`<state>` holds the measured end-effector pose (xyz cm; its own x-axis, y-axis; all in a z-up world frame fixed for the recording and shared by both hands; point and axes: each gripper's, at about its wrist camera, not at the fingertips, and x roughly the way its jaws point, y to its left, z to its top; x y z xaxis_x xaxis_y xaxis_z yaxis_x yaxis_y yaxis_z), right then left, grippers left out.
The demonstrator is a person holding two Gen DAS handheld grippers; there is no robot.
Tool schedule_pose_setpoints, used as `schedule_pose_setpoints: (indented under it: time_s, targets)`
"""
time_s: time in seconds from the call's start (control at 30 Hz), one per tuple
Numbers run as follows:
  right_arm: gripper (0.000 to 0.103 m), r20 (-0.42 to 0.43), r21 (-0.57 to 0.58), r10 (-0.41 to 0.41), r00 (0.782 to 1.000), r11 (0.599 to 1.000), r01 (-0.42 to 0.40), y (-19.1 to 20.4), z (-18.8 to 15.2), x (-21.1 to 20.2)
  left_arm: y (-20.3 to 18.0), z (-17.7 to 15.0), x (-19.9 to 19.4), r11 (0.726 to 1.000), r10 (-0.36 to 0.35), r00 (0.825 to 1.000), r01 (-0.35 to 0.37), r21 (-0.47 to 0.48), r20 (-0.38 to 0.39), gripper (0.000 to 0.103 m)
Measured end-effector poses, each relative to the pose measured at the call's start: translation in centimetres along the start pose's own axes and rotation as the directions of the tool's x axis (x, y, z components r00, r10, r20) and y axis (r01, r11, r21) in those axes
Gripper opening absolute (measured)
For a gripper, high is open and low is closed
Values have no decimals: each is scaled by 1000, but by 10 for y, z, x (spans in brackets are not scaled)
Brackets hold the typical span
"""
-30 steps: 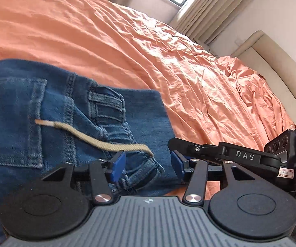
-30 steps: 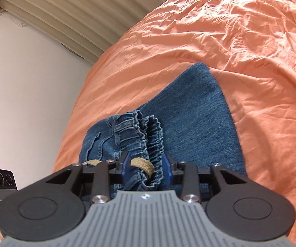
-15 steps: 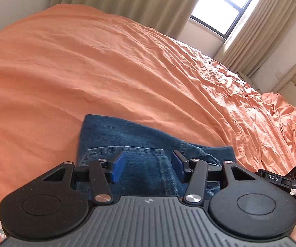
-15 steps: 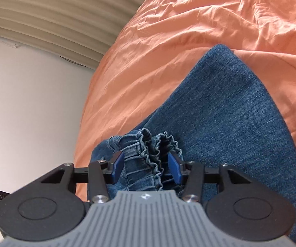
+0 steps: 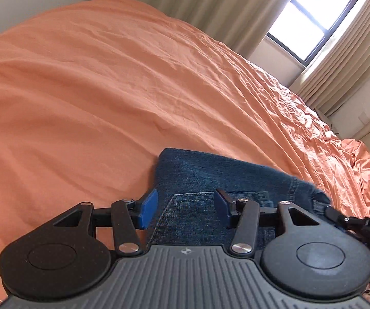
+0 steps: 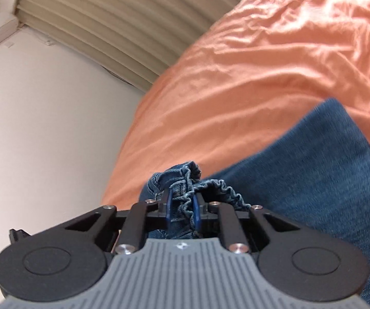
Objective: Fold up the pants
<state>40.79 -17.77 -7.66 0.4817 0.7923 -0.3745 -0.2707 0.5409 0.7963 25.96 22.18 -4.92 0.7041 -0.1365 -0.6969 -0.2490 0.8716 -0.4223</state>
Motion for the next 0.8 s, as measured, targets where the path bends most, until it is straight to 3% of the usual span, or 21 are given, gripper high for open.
schedule_pose_setpoints:
  time_s: [0.13, 0.27, 0.4, 0.5, 0.57, 0.63, 0.73, 0.8]
  targets:
    - [11, 94, -95, -23, 995, 995, 32, 18, 18, -28, -6, 2, -4, 1000, -5, 1000, 5, 14, 7, 58]
    - [11, 115, -11, -136, 984, 990, 139, -15, 33, -44, -18, 3, 6, 999, -18, 1000, 18, 33, -5, 58]
    - [11, 75, 91, -308, 949, 949, 301, -61, 27, -49, -33, -1, 22, 997, -36, 999, 38, 63, -22, 57]
    - [11, 69, 108, -349, 935, 934, 341, -78, 21, -45, -46, -3, 34, 994, -46, 998, 49, 96, -33, 57]
    - [8, 91, 83, -398, 913, 917, 391, -75, 16, -46, -53, -4, 41, 991, -43, 998, 47, 122, -36, 57]
    - [7, 142, 46, -407, 902, 913, 405, -64, 16, -52, -59, -5, 48, 989, -45, 998, 49, 140, -36, 57]
    - [6, 174, 53, -350, 920, 937, 346, -54, 22, -64, -61, -4, 55, 988, -50, 998, 55, 147, -36, 57]
    - [6, 155, 29, -394, 906, 918, 395, -54, 24, -58, -62, -4, 61, 987, -47, 998, 52, 150, -39, 57]
